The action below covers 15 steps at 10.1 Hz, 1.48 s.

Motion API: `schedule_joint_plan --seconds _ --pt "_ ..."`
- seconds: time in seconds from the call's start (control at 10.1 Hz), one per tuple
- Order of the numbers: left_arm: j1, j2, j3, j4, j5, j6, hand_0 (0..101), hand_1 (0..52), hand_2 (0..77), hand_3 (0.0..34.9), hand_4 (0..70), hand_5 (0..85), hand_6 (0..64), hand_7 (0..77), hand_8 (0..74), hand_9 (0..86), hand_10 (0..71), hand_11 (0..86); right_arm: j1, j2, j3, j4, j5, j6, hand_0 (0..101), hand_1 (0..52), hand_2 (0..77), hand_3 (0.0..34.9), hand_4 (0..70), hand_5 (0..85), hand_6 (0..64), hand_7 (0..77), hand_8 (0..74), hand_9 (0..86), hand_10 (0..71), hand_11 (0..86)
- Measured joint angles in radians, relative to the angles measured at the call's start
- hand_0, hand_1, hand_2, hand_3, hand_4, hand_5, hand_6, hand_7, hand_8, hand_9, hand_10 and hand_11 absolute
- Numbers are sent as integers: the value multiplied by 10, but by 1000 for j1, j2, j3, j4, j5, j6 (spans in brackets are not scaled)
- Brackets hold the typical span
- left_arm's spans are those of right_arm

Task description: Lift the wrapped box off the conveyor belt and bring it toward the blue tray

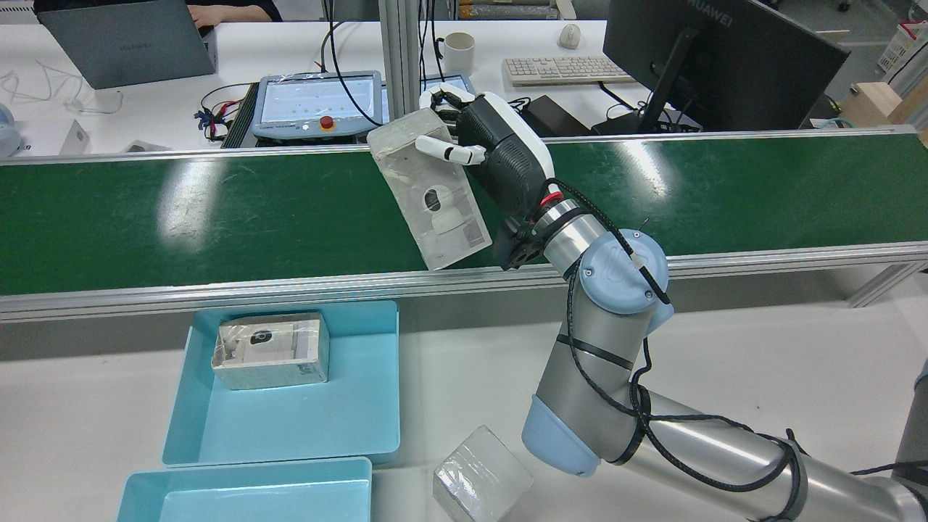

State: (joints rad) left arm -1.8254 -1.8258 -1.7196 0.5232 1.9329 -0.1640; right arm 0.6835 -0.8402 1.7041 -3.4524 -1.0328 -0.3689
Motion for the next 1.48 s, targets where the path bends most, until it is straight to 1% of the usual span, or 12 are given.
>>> schedule_joint_plan --seconds 0.2,0.3,0.39,0.49,0.69,0.79,0.99,1.09,1.18,1.28,1.38,1.48 --pt "0 0 0 0 0 0 0 0 5 0 0 11 0 0 0 0 5 0 -85 5 90 0 56 -45 404 0 365 0 142 698 436 502 584 562 545 687" --pt "0 0 0 0 0 0 0 0 11 0 0 11 0 0 0 0 0 0 -133 16 129 0 88 -80 404 0 365 0 142 698 436 502 584 562 545 687" --pt "0 0 0 0 0 0 0 0 11 0 0 11 0 0 0 0 0 0 -179 36 155 1 108 -114 418 0 382 0 147 704 447 535 622 644 622 725" --pt "0 0 0 0 0 0 0 0 5 0 0 11 0 0 0 0 0 0 -222 56 170 2 120 -140 420 0 382 0 153 704 447 551 622 644 622 725" --pt "0 0 0 0 0 0 0 0 5 0 0 11 0 0 0 0 0 0 -280 75 181 2 126 -159 424 0 393 0 153 704 447 556 644 704 584 622" --pt "0 0 0 0 0 0 0 0 5 0 0 11 0 0 0 0 0 0 -300 76 187 2 127 -162 422 0 393 0 158 704 453 562 654 693 551 704" --pt "0 0 0 0 0 0 0 0 5 0 0 11 0 0 0 0 5 0 -326 72 199 2 128 -163 463 0 393 0 164 687 447 562 600 698 398 600" --pt "0 0 0 0 0 0 0 0 5 0 0 11 0 0 0 0 5 0 -339 69 205 2 128 -163 463 0 393 0 164 687 447 562 600 698 398 600" --pt "0 0 0 0 0 0 0 0 5 0 0 11 0 0 0 0 5 0 -351 67 215 1 128 -163 467 5 349 0 175 616 409 513 491 595 213 436" --pt "0 0 0 0 0 0 0 0 5 0 0 11 0 0 0 0 0 0 -358 64 226 -1 129 -163 466 5 349 0 142 556 355 464 404 447 98 355" --pt "0 0 0 0 0 0 0 0 11 0 0 11 0 0 0 0 0 0 -363 61 236 -2 129 -163 420 207 218 16 104 360 207 322 202 278 38 125" --pt "0 0 0 0 0 0 0 0 5 0 0 11 0 0 0 0 0 0 -368 56 243 -2 129 -163 473 207 218 50 98 202 207 322 202 278 38 125"
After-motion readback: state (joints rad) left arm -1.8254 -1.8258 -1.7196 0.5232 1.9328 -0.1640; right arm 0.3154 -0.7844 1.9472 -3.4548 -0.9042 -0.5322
